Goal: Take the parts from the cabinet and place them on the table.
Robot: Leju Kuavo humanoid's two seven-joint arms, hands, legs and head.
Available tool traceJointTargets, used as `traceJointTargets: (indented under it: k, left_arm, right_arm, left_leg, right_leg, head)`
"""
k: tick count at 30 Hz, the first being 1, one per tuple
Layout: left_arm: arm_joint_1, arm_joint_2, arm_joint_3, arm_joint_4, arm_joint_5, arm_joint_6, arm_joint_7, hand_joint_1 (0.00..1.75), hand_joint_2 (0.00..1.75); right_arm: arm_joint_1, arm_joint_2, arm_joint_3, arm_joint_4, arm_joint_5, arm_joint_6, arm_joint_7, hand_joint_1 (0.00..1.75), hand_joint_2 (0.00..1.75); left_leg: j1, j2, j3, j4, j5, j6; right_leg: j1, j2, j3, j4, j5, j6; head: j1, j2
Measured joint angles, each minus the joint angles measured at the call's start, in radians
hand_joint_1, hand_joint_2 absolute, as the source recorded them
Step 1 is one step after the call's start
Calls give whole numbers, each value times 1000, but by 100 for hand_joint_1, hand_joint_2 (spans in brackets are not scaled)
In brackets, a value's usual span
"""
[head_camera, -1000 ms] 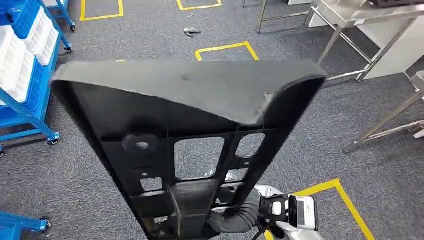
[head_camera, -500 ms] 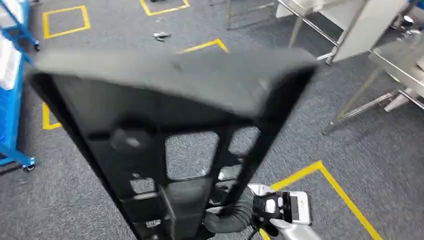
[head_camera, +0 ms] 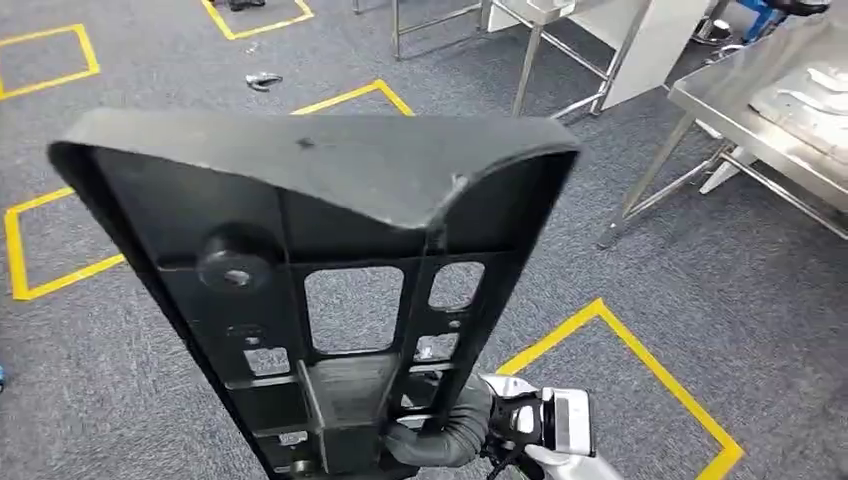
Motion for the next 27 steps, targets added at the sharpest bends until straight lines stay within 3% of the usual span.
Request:
traceJointTargets:
  k: [2, 3, 4, 5, 6, 7, 8, 9, 12, 13, 14, 15, 17, 18, 19, 21, 22, 23, 24, 27]
  left_arm:
    - [4, 0, -4, 0, -1, -6, -4, 0, 175]
    - [4, 0, -4, 0, -1, -6, -5, 0, 175]
    - [2, -1, -4, 0, 0, -6, -9, 0, 175]
    - [0, -2, -4, 0, 1, -7, -14, 0, 175]
    - [-2, -3, -4, 0, 2, -7, -19, 0, 175]
    - [-4, -4, -4, 0, 3, -7, -23, 0, 175]
    - [-5, -6, -4, 0, 3, -7, -26, 0, 175]
    - [-5, -8, -4, 0, 3, -7, -31, 0, 175]
    - [-8, -8, -4, 0, 3, -6, -31, 0, 175]
    - [-11, -8, -4, 0, 3, -6, -31, 0, 175]
    - [-14, -8, -4, 0, 3, -6, -31, 0, 175]
    - [-13, -8, -4, 0, 2, -6, -30, 0, 175]
    - [-8, -6, -4, 0, -1, -4, -27, 0, 175]
    - [-5, -6, -4, 0, -3, -4, -27, 0, 175]
    - [-2, -6, -5, 0, -9, -4, -27, 0, 175]
    - [-4, -7, -6, 0, -11, -4, -27, 0, 175]
    - [-5, -7, -6, 0, -12, -4, -27, 0, 175]
    - [-6, -7, -8, 0, -12, -4, -27, 0, 175]
    - [-7, -7, -8, 0, -12, -4, -29, 0, 175]
    - [-9, -8, -12, 0, -12, -9, -35, 0, 175]
  right_arm:
    - [2, 0, 0, 2, 14, 3, 1, 155, 175]
    - [3, 0, 0, 3, 19, 3, 3, 155, 175]
    - [4, 0, 0, 4, 22, 6, 4, 155, 175]
    - [2, 0, 0, 4, 26, 10, 5, 155, 175]
    - [-2, 0, 0, 4, 28, 15, 7, 155, 175]
    - [-9, 0, 0, 4, 29, 19, 7, 155, 175]
    - [-15, 0, 0, 3, 30, 19, 7, 155, 175]
    - [-19, 1, 0, 3, 30, 19, 8, 155, 175]
    - [-20, 0, -1, 2, 30, 18, 11, 155, 175]
    - [-20, 1, -1, 1, 30, 18, 13, 155, 175]
    - [-22, 0, -1, 0, 30, 18, 17, 155, 175]
    - [-26, 1, 0, 0, 29, 16, 23, 155, 175]
    - [-19, 3, 1, 0, 28, 15, 24, 155, 175]
    - [-15, 3, 1, 0, 27, 15, 24, 155, 175]
    - [-11, 3, 1, 0, 27, 15, 23, 155, 175]
    - [-7, 3, 2, 0, 27, 15, 23, 155, 175]
    - [-8, 3, 2, -2, 27, 15, 23, 155, 175]
    - [-8, 3, 2, -5, 27, 15, 23, 155, 175]
    - [-9, 3, 2, -6, 27, 15, 23, 155, 175]
    - [-10, 1, 2, -10, 19, 21, 25, 155, 175]
  left_leg:
    - [-3, 25, -1, 0, -2, 3]
    - [-3, 35, -1, 0, -3, 3]
    - [-3, 47, 0, 0, -3, 3]
    - [-4, 56, 2, 0, -5, 2]
    - [-5, 64, 5, 0, -7, 1]
    - [-7, 73, 10, 0, -9, -1]
    - [-8, 80, 13, -1, -11, -3]
    - [-14, 88, 12, 1, -13, -10]
    - [-10, 113, 22, -10, -13, -25]
    - [-14, 114, 23, -10, -21, -31]
    - [-9, 75, 22, 10, -35, -36]
    - [-8, 42, -4, 65, -69, -36]
    - [-8, 22, -83, 225, -140, -42]
    - [-8, 22, -112, 277, -152, -45]
    - [-7, 22, -122, 286, -135, -48]
    - [-3, 20, -75, 170, -51, -49]
    - [2, 5, -34, 78, -2, -51]
    - [8, -36, -9, 17, 7, -50]
    - [5, -49, 1, -2, -6, -45]
    - [-2, -26, -2, 6, -4, -24]
  right_leg:
    - [-5, -13, -75, 155, -68, 6]
    - [-7, -14, -96, 198, -76, 7]
    - [-7, -16, -93, 192, -58, 7]
    - [-6, -19, -67, 142, -24, 4]
    - [-5, -26, -23, 60, 18, -3]
    - [1, -46, 34, -42, 60, -14]
    - [12, -91, 64, -103, 53, -24]
    - [16, -89, 63, -109, 57, -27]
    - [20, -58, 60, -111, 59, -35]
    - [3, -47, 74, -133, 71, -42]
    - [4, -41, 81, -143, 74, -42]
    - [2, -36, 81, -144, 76, -48]
    - [1, -14, 80, -142, 76, -49]
    - [2, -4, 80, -141, 76, -49]
    - [1, 10, 80, -139, 75, -49]
    - [-1, 34, 81, -132, 72, -43]
    - [-3, 45, 81, -125, 67, -39]
    - [-4, 53, 76, -117, 63, -33]
    - [2, 64, 67, -104, 59, -27]
    - [-6, 88, 59, -112, 67, -11]
  head:
    - [0, 0]
    - [0, 0]
    - [0, 0]
    - [0, 0]
    - [0, 0]
    - [0, 0]
    - [0, 0]
    - [-1, 0]
    - [0, 0]
    - [-2, 0]
    - [0, 0]
    - [-4, 0]
    - [-6, 0]
    - [-6, 0]
    - [-6, 0]
    - [-6, 0]
    - [-6, 0]
    - [-6, 0]
    - [-7, 0]
    - [-6, 0]
